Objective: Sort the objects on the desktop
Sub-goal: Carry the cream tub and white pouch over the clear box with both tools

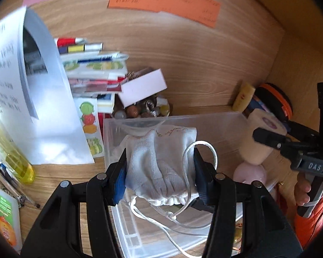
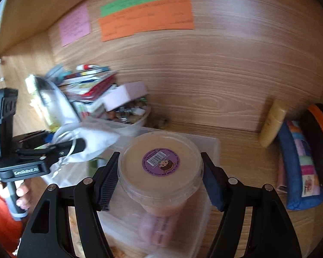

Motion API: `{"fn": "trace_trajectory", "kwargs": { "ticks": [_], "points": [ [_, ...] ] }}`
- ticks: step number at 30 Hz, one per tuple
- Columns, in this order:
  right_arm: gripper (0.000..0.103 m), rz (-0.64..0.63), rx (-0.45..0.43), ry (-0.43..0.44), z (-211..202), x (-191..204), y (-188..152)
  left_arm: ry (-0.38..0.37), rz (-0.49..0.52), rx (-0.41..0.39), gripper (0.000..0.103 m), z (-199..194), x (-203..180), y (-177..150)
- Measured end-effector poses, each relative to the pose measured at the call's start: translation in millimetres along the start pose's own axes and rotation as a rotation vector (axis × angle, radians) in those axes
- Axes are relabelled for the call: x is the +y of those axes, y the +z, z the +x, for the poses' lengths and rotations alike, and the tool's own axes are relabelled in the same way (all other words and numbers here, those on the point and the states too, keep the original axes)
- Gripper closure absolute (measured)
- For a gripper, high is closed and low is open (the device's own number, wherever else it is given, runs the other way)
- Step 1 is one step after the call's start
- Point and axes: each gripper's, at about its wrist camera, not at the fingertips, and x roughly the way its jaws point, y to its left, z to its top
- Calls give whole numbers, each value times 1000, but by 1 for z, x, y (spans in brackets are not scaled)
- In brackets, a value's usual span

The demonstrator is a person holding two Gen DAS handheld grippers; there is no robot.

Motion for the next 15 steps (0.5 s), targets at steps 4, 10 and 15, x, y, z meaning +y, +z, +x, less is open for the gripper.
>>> {"fn": "trace_trajectory", "kwargs": {
  "ticks": [4,10,15],
  "points": [
    [35,43,6,-38,5,-12,-2,15,0,18,50,6,0,-3],
    [35,57,5,-14,8,-12,-3,40,40,28,48,8,-8,-8],
    [35,24,7,-18,13,-3,-7,52,50,28,46,7,-10,-9]
  ]
}}
